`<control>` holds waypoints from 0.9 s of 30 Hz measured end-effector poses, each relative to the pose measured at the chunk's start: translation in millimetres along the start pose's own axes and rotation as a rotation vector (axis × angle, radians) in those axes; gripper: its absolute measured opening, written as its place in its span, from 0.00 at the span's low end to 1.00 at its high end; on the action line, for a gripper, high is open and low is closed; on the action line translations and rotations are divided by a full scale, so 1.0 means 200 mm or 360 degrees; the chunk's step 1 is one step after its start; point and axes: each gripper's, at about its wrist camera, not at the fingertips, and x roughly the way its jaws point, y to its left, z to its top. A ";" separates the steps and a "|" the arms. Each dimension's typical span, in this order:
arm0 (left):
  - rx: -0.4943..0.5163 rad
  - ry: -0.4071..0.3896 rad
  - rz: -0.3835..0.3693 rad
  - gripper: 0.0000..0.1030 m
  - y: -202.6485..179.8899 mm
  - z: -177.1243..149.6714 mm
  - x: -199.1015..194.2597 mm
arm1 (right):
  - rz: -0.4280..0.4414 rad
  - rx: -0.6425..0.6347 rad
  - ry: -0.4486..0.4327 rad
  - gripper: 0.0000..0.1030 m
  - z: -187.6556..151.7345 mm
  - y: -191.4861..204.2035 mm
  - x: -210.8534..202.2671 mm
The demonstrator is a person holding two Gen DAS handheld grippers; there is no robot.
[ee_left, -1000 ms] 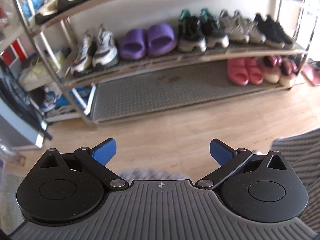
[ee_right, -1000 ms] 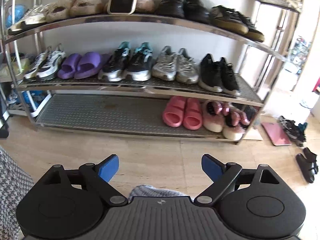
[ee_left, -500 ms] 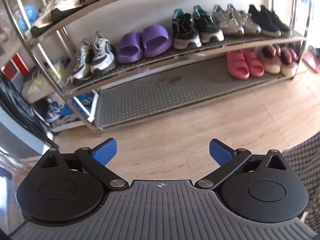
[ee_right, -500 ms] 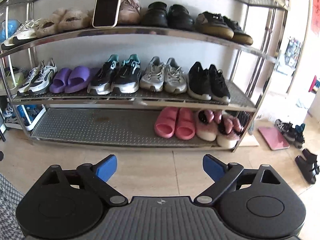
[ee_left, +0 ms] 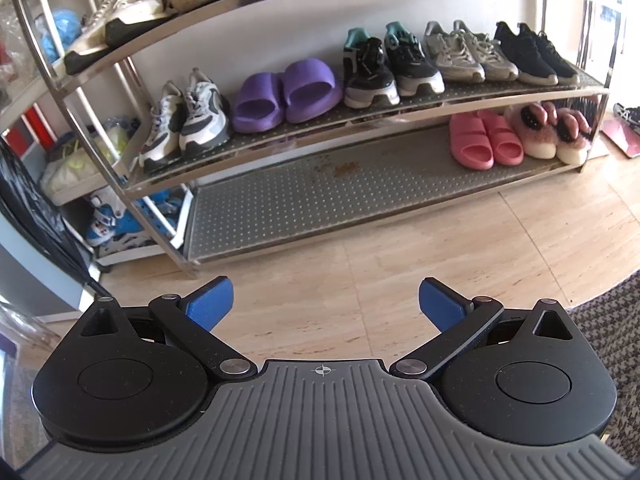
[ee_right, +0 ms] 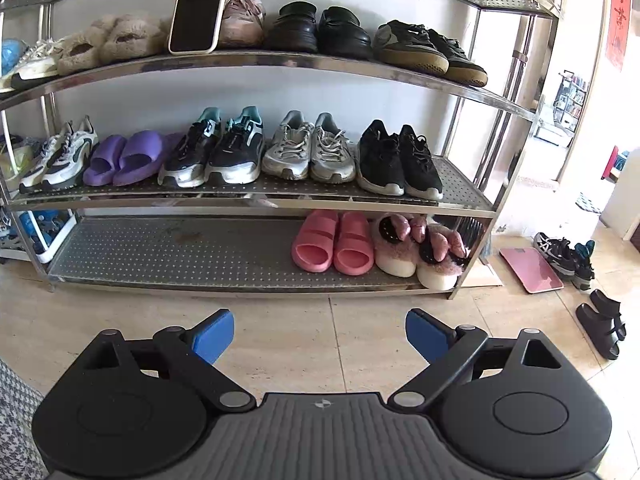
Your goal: Organize scattered shoes
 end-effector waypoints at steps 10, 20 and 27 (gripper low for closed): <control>-0.0014 0.0015 -0.0061 0.99 0.01 0.00 0.00 | -0.0029 0.0039 0.0031 0.89 -0.01 -0.01 0.00; -0.0023 0.0018 -0.0080 0.99 0.01 0.00 0.00 | -0.0043 0.0038 0.0044 0.89 -0.01 -0.02 0.00; -0.0023 0.0024 -0.0079 0.99 0.00 0.00 0.00 | -0.0034 0.0047 0.0045 0.89 -0.01 -0.04 0.00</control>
